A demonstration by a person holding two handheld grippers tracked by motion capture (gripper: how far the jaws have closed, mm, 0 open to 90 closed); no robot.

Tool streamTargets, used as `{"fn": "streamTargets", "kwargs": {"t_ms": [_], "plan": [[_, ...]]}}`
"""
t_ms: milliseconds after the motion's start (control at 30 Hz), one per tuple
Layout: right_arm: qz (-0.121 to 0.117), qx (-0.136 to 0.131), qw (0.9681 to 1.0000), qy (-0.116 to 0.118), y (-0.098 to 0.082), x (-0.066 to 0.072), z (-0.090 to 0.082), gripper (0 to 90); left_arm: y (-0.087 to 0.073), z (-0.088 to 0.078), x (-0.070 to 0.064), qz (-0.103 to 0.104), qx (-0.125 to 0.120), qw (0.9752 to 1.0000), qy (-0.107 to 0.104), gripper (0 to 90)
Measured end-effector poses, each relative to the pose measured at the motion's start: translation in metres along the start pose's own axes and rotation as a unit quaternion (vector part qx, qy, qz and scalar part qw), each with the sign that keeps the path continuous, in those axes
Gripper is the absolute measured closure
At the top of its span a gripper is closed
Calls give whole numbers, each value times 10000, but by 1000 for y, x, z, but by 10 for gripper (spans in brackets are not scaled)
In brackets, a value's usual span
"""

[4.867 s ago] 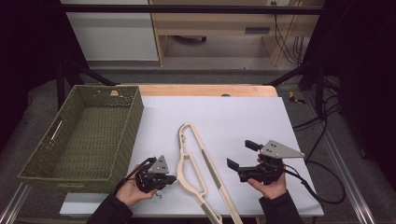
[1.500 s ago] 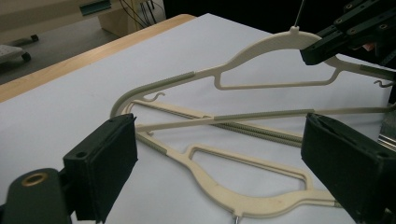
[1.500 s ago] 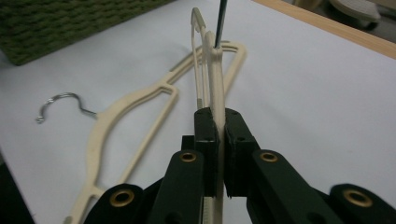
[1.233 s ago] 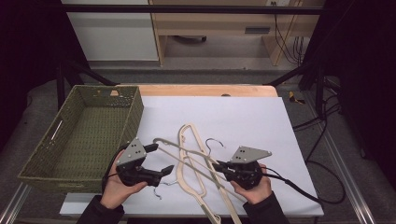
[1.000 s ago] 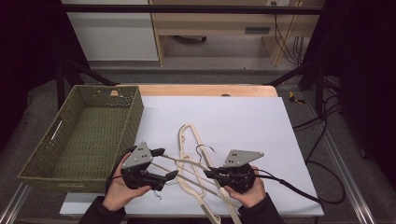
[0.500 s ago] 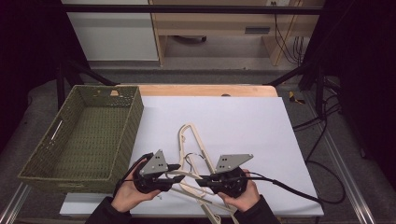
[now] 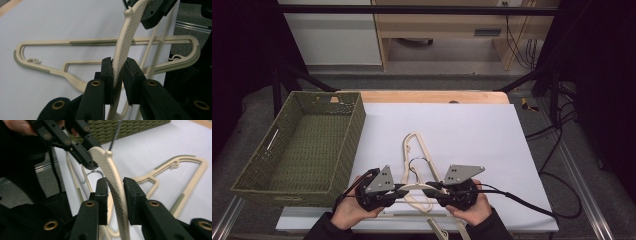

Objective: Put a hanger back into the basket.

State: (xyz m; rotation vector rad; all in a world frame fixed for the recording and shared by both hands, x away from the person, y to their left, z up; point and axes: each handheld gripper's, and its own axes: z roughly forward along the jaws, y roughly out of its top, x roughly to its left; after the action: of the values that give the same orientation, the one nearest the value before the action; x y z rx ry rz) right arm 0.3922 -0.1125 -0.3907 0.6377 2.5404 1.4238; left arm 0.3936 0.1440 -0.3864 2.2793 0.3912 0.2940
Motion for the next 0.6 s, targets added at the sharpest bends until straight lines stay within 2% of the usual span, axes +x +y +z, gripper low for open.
{"fn": "streamTargets", "kwargs": {"t_ms": [67,133,167,200,300,367,433,600], "plan": [[-53,-71,9999,-138,0,0,0,675,0,0,0,18,30,10000,-65,808],[-73,-90,9996,-241,0,0,0,627,1,0,-3,-78,-20,9998,-159,826],[-80,-99,9996,-261,-1,0,0,610,2,0,-3,-36,27,9998,-208,832],[-112,-120,9994,-307,0,0,0,594,2,0,-3,-89,-15,9997,-221,840],[-151,-191,9987,-442,0,0,-1,538,2,-1,-4,-308,-140,9985,-430,862],[-140,-232,9982,-533,0,-1,-4,533,3,-2,-4,-325,-161,9987,-364,864],[-56,-317,9983,-494,0,-2,-7,495,3,-5,-4,-400,-226,9984,-326,864],[33,-525,9961,-705,1,-6,-16,342,3,-14,-1,-556,-385,9977,-54,864]]}}
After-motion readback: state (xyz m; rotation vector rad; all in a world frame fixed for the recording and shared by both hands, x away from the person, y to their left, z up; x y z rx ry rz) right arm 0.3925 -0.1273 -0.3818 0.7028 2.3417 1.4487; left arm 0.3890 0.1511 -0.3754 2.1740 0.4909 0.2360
